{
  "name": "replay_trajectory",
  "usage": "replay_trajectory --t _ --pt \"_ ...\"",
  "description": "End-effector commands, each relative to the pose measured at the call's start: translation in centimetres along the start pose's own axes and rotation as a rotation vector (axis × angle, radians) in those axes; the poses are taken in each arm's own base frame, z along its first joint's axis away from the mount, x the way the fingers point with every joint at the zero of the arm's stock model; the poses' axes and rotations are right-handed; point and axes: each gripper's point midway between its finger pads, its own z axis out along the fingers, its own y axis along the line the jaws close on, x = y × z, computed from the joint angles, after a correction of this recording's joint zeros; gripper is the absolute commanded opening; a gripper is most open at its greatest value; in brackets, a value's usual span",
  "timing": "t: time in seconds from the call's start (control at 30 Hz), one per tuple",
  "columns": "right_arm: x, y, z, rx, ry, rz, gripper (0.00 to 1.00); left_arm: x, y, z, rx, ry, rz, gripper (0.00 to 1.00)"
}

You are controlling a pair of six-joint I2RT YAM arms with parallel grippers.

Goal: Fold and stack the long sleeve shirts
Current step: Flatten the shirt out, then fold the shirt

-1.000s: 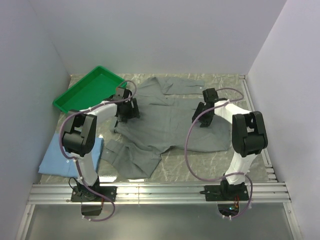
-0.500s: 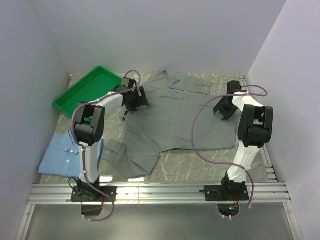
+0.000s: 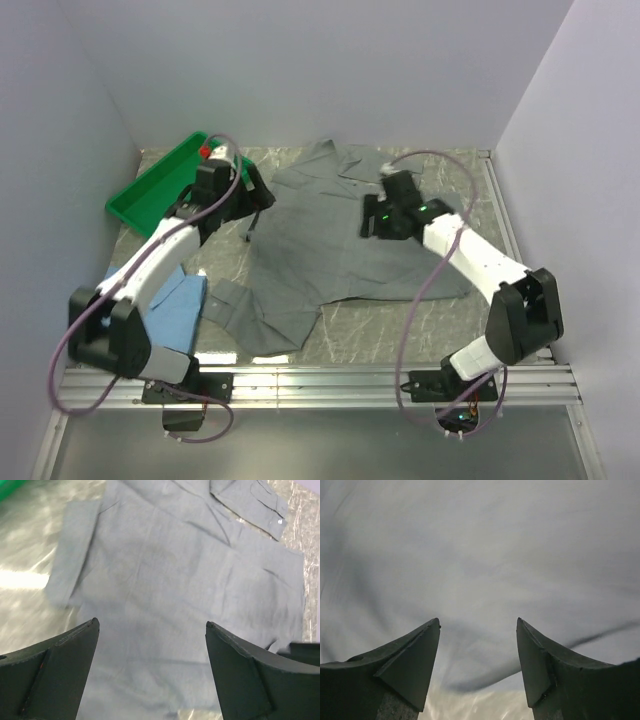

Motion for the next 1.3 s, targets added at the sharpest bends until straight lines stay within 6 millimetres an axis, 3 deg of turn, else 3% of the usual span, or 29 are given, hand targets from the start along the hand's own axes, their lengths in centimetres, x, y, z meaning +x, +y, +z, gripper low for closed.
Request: replay_trajectory --t 0.0,0.17,0.2,0.23,0.27,0.33,0.4,0.43,0.47,0.57,0.77,0.93,1.27 --pt "3.9 7.3 -1.9 -0.185 0.014 -0.297 0.69 3.4 4.8 -1.7 -0.139 0.050 -0.018 0.93" --pt "10.7 16.4 -4.4 -0.376 0.052 -0.625 0.67 6.4 10.3 -4.0 -0.261 0.075 -0.049 0.93" --pt "13.0 19.0 -5.6 -0.468 0.074 -0.687 0.66 6.1 11.4 -4.6 -0.279 0.060 -0.068 0.92" --pt "13.5 20.6 -6.3 -0.520 0.074 -0.720 0.64 6.2 12.0 -4.8 -0.290 0.063 -0.073 0.92" --pt "14.8 21.7 -6.0 -0.548 0.108 -0.752 0.62 6.2 12.6 -5.2 -0.300 0.056 -0.074 0.92" --pt "17.0 24.6 -7.6 -0.636 0.137 -0.854 0.55 5.6 14.0 -5.8 -0.335 0.034 -0.085 0.92" --pt "19.6 25.2 -6.5 -0.622 0.209 -0.932 0.52 4.5 15.0 -6.5 -0.362 -0.005 -0.083 0.92" --pt "20.3 26.6 -7.2 -0.657 0.204 -0.986 0.52 4.2 15.4 -6.7 -0.374 -0.017 -0.081 0.91" --pt "21.7 26.6 -5.9 -0.639 0.246 -1.017 0.52 4.0 15.7 -6.9 -0.381 -0.025 -0.074 0.91" --pt "24.2 27.3 -5.0 -0.652 0.315 -1.109 0.53 3.6 16.6 -7.1 -0.408 -0.052 -0.075 0.91" --pt "27.2 27.9 -2.8 -0.611 0.387 -1.230 0.60 4.1 17.6 -6.6 -0.423 -0.079 -0.077 0.90" --pt "28.1 27.0 -0.8 -0.517 0.410 -1.312 0.65 3.6 17.9 -6.7 -0.433 -0.097 -0.092 0.90" --pt "29.1 24.0 0.3 -0.431 0.519 -1.402 0.65 3.3 18.0 -6.7 -0.439 -0.104 -0.095 0.89"
